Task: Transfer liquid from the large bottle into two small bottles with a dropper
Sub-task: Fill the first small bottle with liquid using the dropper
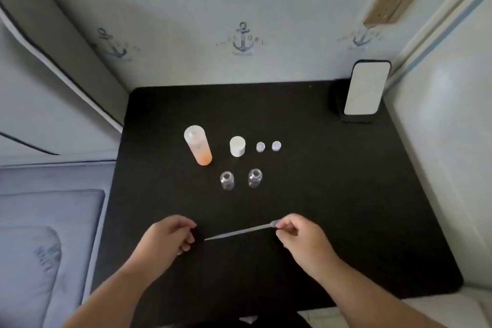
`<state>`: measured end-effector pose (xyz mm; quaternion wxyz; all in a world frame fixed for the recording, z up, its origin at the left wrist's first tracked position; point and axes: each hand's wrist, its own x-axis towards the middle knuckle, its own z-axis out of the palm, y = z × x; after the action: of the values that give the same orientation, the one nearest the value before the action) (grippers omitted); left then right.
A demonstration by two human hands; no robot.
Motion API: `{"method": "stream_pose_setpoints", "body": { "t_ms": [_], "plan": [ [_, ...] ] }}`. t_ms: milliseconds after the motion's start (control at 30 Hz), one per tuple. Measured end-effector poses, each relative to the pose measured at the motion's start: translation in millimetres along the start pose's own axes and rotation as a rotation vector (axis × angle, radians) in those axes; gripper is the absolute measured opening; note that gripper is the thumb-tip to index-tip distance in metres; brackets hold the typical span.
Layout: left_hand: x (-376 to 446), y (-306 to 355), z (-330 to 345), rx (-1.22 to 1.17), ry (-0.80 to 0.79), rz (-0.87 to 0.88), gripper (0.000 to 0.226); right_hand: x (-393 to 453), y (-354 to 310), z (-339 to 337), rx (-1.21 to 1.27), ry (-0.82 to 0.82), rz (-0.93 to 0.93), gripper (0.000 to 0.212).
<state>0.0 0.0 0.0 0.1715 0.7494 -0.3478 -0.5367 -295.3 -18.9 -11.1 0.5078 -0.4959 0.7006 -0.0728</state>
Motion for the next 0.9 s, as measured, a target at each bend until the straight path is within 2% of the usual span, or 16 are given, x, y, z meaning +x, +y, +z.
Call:
{"method": "stream_pose_setpoints", "body": {
  "t_ms": [133,300,567,767,900],
  "plan": [
    [20.5,8.8,-5.1,-0.039,0.064,0.078,0.026,25.6,-7.9,1.2,-0.296,0.181,-0.283,0.018],
    [46.6,6.0,-3.0,-0.057,0.089,0.168,0.026,50.9,6.1,14.7,-0.570,0.172,-0.487,0.031],
    [70.4,14.8,-3.3,-0.024,0.128,0.363,0.025,76.8,21.4,16.2,-0.588,0.266,-0.602,0.016],
    [80.1,15.6,-4.1,-0.008,0.202,0.529,0.026,87.4,15.6,16.3,-0.460,0.274,-0.654,0.024],
    [83.4,6.6,-2.8,-0.055,0.254,0.611,0.026,90.7,20.9,17.3,-0.326,0.291,-0.648,0.018]
  ]
}}
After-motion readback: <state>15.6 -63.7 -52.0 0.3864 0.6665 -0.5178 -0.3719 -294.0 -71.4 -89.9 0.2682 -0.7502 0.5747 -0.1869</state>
